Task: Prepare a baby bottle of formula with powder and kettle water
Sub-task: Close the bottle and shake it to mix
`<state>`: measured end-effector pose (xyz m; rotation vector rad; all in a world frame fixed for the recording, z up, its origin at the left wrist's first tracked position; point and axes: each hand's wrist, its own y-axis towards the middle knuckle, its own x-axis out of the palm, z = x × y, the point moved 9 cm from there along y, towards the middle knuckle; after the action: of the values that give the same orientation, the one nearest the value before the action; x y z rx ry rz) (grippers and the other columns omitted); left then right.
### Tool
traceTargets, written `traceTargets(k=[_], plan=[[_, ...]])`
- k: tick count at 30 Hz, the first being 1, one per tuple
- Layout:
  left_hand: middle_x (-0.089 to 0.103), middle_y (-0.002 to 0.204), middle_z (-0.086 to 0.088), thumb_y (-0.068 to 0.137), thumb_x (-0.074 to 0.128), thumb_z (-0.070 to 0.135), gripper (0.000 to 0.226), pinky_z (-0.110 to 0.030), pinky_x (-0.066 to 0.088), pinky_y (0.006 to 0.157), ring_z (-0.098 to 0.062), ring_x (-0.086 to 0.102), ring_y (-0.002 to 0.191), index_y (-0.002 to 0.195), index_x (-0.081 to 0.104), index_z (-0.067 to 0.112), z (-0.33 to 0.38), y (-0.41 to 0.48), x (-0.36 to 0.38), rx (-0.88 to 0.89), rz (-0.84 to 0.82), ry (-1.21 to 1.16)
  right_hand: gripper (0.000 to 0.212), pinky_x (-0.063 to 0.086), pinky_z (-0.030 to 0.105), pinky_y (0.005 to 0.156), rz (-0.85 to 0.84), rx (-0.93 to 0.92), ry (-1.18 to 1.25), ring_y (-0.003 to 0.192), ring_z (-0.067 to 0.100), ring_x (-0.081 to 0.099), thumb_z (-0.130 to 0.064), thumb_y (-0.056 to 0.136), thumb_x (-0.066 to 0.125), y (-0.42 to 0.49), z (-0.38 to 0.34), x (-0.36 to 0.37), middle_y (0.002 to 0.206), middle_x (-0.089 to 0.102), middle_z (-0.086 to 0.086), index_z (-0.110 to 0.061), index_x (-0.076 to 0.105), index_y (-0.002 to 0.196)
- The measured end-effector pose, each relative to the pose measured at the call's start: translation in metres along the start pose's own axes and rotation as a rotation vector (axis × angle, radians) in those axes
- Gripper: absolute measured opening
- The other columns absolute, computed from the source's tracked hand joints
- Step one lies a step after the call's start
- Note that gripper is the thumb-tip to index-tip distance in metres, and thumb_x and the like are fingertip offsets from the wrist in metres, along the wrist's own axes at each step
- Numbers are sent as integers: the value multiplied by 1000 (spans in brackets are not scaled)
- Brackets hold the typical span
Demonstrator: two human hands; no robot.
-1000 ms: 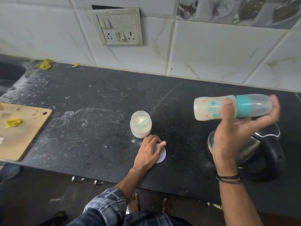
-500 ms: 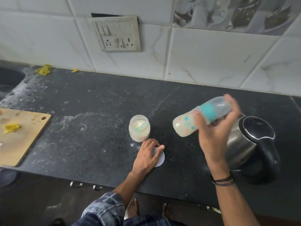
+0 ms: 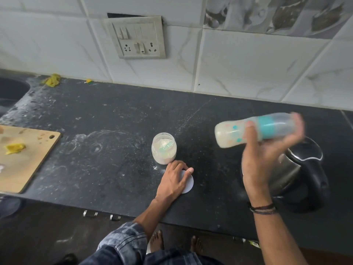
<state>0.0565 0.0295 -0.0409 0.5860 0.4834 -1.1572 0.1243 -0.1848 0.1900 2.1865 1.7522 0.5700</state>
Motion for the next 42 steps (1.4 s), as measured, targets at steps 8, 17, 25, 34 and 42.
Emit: traceTargets(k=[8,17,25,34,42], plan=[[61,106,10,102,45,53,39,-12,32,99,-7,51,107,95,67,21,-1,1,1,-4,5,-6,76,57,27,89,76,-56,24,109,4,62,0,95,69,2,-10,-13,133,42,-4,4,15,149],[60,107,9,102,45,53,40,-12,32,99,-7,51,107,96,67,20,-1,1,1,-7,-3,-7,76,53,18,90,98,-105,3,111,-2,59,2,93,69,-5,-17,-11,136,37,-1,8,15,147],[60,108,9,102,43,55,43,-16,35,99,-8,51,107,97,67,19,-1,1,1,-9,-11,0,75,53,20,89,56,-50,9,108,1,61,-2,91,70,-5,-15,-7,133,43,-1,1,20,146],[59,107,10,102,43,55,43,-16,35,98,-7,51,107,98,66,20,1,0,0,-10,-8,0,75,54,27,90,-22,12,69,108,6,62,-5,90,74,5,-8,-3,135,45,3,-6,24,146],[59,108,12,102,45,53,38,-18,36,99,-7,51,108,99,66,21,-1,0,2,-22,-9,-12,74,57,29,85,-173,88,-31,104,11,63,-4,89,77,3,10,7,133,50,3,-16,31,146]])
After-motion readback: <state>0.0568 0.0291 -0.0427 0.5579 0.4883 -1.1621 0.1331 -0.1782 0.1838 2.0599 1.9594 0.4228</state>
